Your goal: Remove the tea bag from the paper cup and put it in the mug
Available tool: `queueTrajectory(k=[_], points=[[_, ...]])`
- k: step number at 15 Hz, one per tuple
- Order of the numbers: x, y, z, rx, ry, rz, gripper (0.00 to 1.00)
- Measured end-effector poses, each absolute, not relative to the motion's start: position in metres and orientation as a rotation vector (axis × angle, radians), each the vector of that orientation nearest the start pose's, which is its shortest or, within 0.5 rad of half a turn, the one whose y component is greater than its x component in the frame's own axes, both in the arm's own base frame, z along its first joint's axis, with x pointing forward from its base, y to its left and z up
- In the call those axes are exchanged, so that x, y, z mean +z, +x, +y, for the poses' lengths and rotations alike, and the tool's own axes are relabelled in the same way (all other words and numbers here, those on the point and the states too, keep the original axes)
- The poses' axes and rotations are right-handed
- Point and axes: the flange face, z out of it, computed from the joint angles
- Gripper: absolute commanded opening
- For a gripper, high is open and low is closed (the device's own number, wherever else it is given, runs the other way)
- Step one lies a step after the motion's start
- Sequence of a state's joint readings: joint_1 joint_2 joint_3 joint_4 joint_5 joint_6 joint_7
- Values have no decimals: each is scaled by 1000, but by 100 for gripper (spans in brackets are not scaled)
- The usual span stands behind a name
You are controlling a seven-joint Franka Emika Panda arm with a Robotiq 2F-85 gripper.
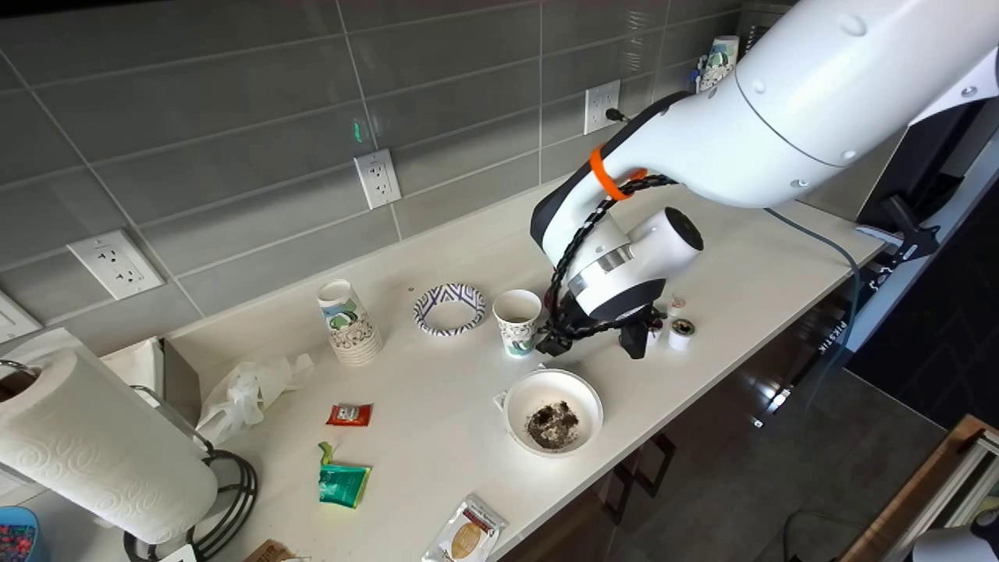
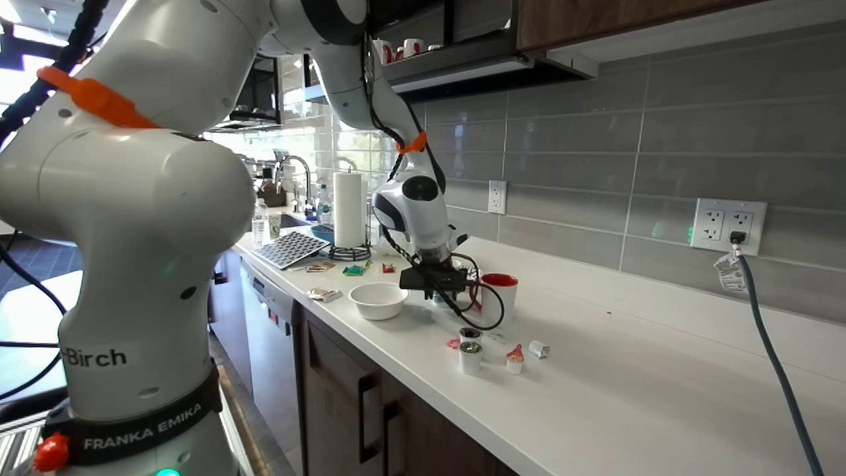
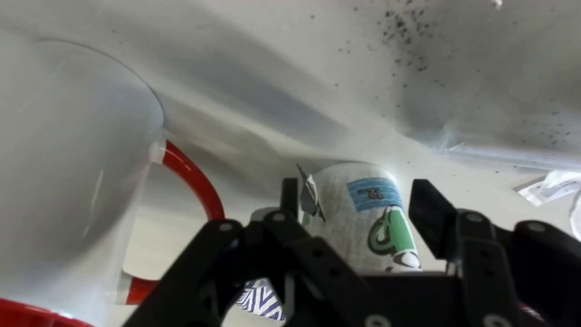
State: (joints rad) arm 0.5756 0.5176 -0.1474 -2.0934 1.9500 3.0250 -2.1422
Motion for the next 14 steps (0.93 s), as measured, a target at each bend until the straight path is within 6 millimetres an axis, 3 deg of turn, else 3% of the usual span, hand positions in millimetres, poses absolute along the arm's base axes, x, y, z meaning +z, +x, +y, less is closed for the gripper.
queueTrajectory(k=[2,5,12,14], points=[[171,513,155,-849,-2742,-986,63],[170,513,154,-849,-2744,-985,55],[171,514,154,-853,-2744,-983,0],[171,514,153,-853,-2745,-982,0]])
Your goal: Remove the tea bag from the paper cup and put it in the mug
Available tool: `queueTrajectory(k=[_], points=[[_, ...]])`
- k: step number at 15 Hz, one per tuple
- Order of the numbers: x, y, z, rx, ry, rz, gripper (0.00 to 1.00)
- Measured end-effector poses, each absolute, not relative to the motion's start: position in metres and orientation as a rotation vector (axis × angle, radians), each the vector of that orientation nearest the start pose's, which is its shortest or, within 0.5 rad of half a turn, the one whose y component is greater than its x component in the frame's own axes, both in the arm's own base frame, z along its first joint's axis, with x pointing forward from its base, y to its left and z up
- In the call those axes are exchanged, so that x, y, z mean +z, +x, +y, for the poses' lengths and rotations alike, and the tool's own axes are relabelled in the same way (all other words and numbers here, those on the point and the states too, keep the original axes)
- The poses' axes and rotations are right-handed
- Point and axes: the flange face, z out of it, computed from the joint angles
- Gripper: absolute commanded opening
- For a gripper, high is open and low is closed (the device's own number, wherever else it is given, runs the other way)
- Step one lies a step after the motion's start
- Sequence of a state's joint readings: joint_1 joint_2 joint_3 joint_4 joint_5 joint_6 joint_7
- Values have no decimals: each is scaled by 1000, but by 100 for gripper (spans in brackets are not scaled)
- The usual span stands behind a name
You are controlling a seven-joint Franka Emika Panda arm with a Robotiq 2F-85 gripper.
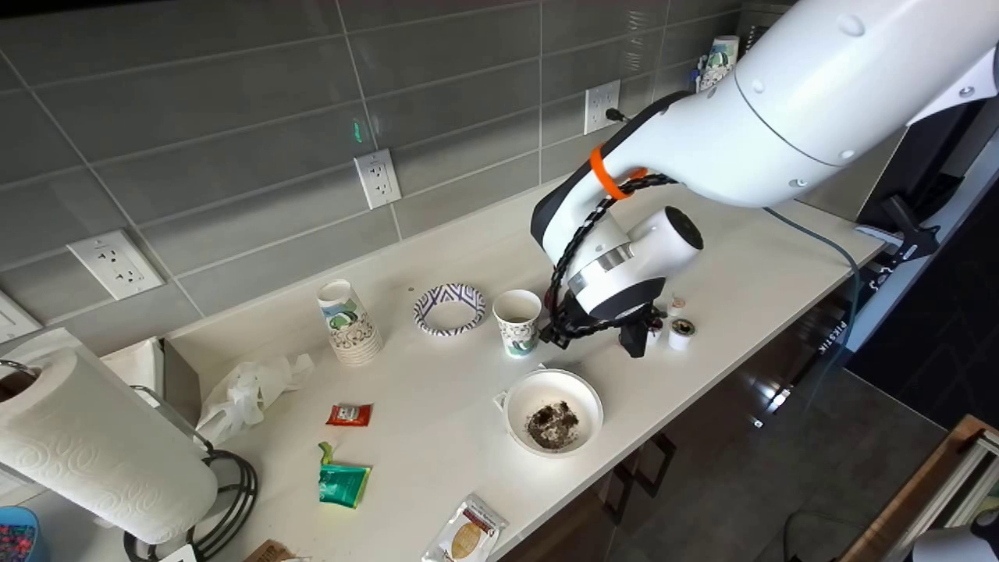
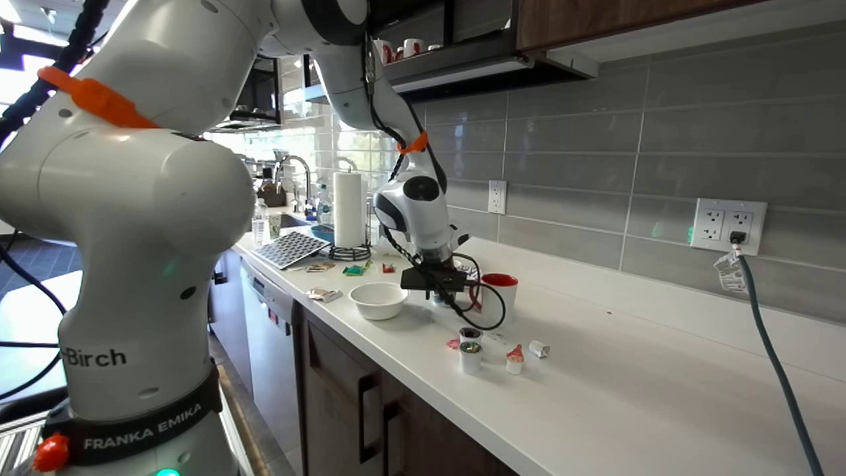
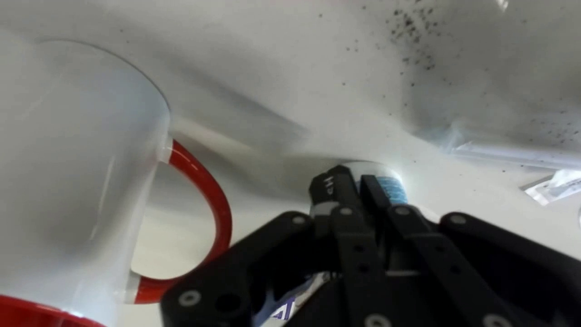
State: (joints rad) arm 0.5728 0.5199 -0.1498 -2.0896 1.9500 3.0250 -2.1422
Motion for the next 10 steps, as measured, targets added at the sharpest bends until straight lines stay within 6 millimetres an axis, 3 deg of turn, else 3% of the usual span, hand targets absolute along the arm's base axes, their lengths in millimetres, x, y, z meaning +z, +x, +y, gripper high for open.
queueTrajectory(k=[10], points=[[181,520,151,-877,-2737,-1013,0]])
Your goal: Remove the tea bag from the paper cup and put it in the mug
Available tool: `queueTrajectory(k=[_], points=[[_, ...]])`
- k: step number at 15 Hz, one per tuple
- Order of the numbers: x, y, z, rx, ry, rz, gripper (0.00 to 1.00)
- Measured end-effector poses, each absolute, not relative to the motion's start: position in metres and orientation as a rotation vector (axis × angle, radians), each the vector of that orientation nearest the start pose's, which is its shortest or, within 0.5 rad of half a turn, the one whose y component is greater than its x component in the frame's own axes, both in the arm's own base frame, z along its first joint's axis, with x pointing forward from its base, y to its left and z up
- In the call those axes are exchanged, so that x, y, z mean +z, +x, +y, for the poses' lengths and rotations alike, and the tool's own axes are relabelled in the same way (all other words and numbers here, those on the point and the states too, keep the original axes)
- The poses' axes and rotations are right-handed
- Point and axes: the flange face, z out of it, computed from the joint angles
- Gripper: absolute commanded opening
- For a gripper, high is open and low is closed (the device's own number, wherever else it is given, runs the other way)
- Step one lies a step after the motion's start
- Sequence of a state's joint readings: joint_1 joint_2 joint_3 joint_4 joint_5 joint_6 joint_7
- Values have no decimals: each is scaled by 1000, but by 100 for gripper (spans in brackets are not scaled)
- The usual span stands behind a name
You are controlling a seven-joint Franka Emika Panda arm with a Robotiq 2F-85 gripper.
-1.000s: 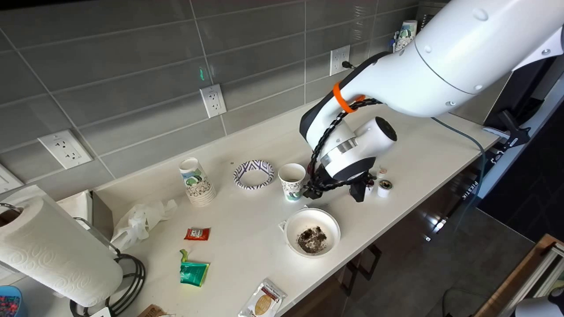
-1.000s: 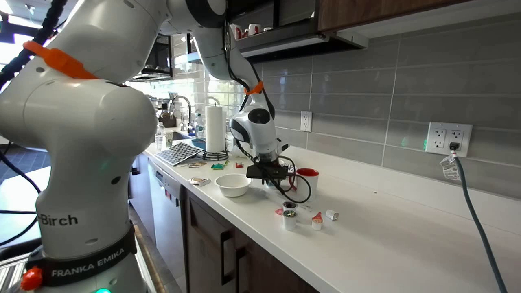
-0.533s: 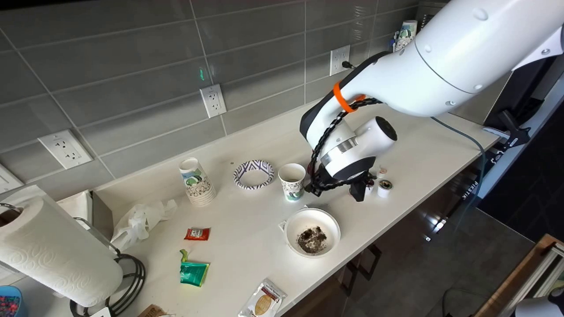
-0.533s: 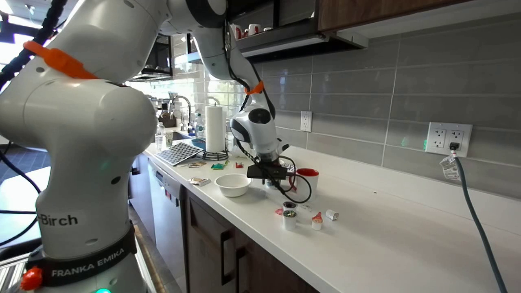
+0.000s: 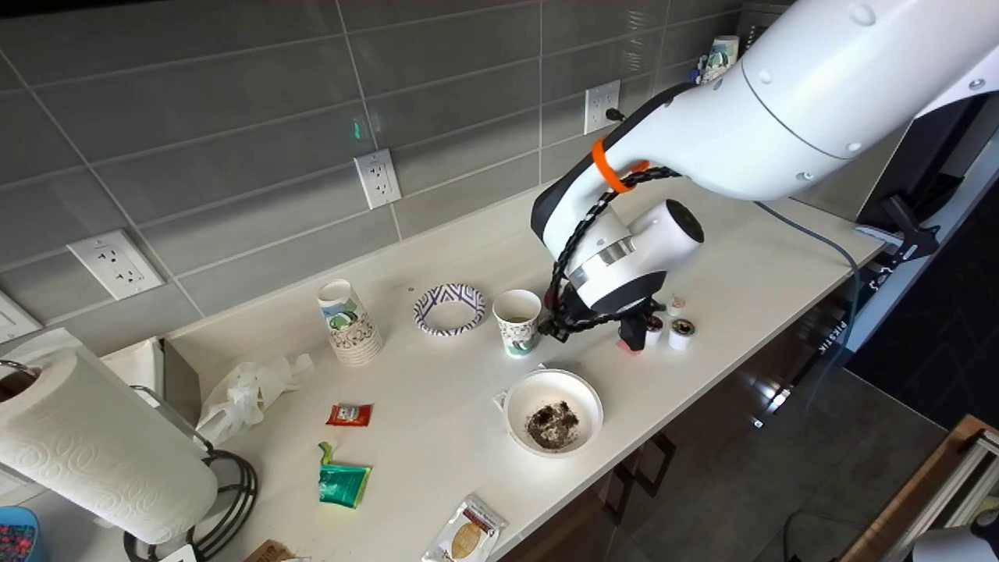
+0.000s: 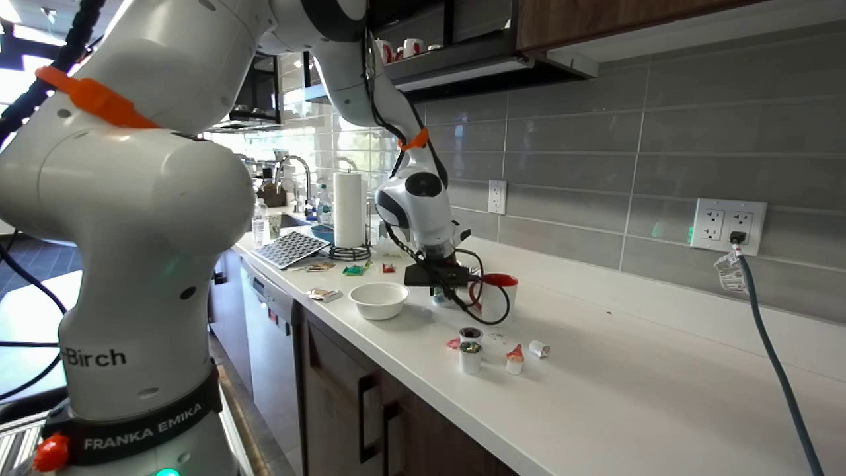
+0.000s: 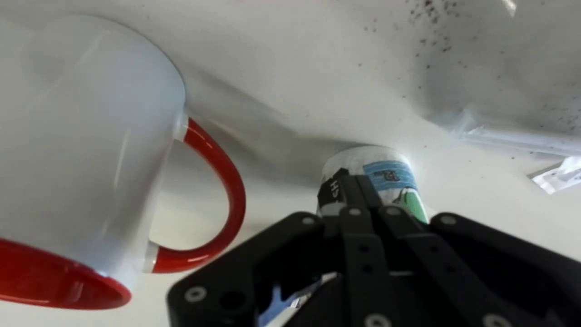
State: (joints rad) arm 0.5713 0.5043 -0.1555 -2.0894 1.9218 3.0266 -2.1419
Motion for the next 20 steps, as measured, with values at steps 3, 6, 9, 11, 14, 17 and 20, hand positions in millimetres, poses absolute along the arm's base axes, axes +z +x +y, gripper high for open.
queueTrajectory(k=[3,6,9,11,14,17,20], points=[[194,524,150,-897,-2728,-1076,0],[209,529,149,-905,-2711,-1145,0],[220,529,147,-881,-2703,-1208,0],[222,525,143,-847,-2710,-1232,0],[224,521,137,-799,-2727,-1264,0],[236,523,136,-784,-2725,-1315,0],[257,531,138,-786,-2699,-1382,0]])
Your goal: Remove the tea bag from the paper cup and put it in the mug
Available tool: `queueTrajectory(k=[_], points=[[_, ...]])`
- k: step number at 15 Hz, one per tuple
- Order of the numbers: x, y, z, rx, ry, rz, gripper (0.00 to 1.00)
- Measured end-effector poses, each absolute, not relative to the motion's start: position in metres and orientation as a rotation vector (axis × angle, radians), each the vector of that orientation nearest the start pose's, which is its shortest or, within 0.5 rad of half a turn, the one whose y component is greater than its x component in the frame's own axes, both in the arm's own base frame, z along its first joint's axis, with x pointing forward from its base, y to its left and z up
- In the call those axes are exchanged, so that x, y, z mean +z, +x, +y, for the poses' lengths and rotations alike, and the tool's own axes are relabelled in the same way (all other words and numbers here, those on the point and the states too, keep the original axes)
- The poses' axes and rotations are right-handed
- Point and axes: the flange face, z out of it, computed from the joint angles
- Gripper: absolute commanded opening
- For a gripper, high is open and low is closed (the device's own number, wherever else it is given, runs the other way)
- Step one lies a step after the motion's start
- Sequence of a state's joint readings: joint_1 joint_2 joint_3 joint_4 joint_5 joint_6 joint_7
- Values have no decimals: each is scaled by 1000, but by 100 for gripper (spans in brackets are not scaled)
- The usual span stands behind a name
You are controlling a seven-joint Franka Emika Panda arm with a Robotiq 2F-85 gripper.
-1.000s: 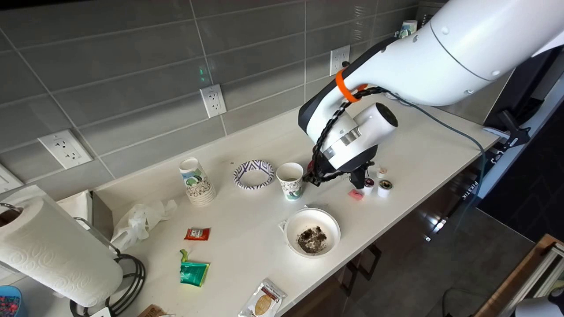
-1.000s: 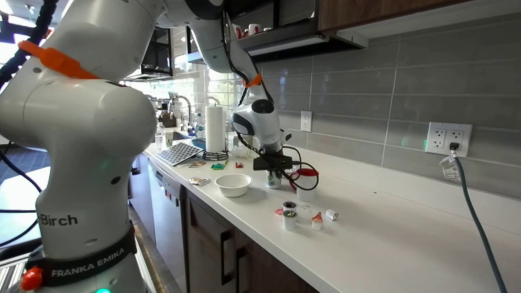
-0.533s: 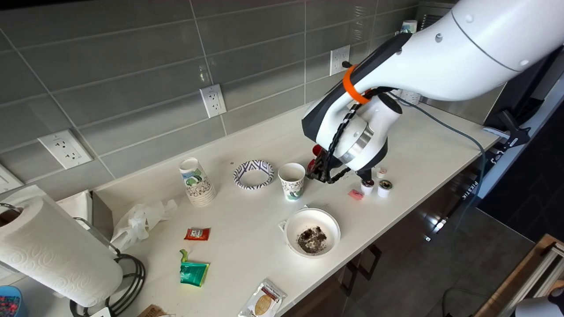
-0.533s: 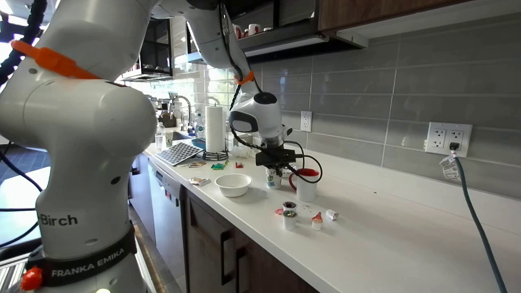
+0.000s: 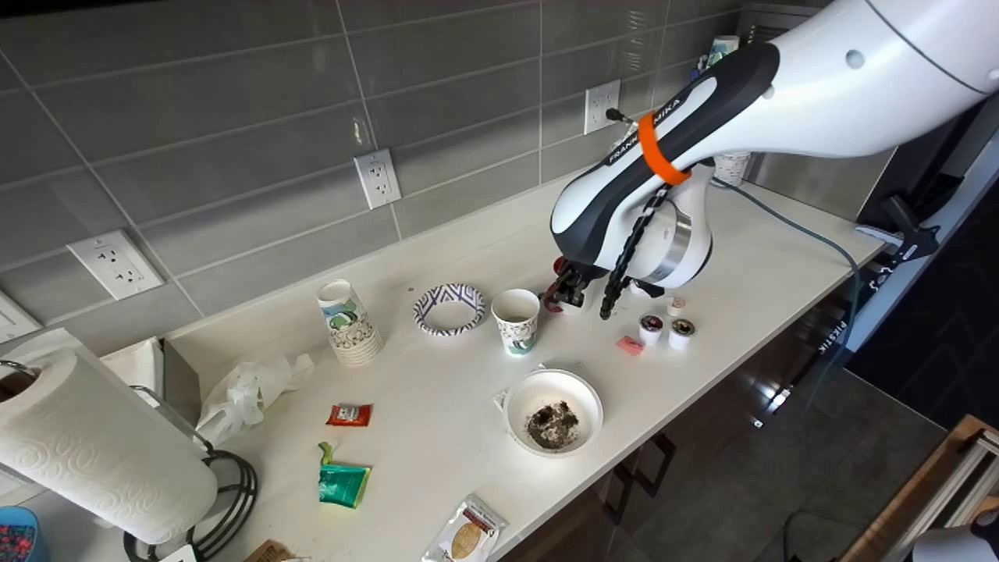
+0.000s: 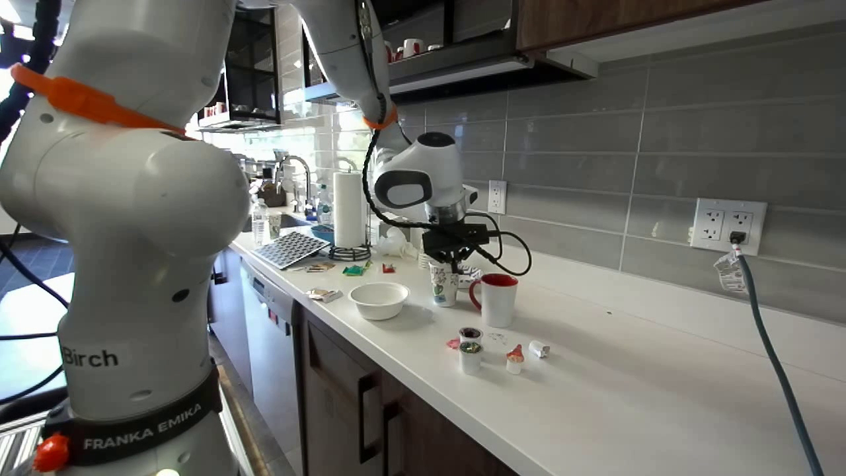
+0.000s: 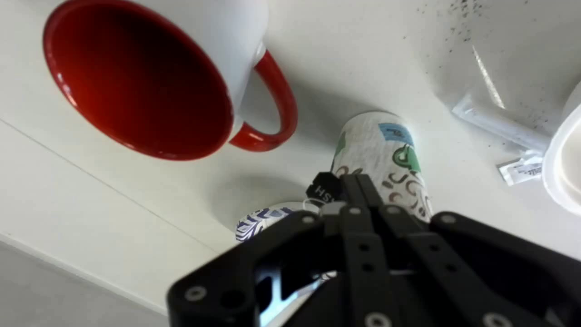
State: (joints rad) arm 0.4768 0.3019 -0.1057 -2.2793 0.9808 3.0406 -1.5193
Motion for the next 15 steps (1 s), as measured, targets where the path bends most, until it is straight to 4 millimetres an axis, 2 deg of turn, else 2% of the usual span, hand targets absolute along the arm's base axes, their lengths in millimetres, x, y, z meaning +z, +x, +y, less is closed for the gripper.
queueTrajectory(k=[9,15], points=[[311,547,130,-814,-2717,-1507,0],[346,546,151,-885,-2657,-1562,0]])
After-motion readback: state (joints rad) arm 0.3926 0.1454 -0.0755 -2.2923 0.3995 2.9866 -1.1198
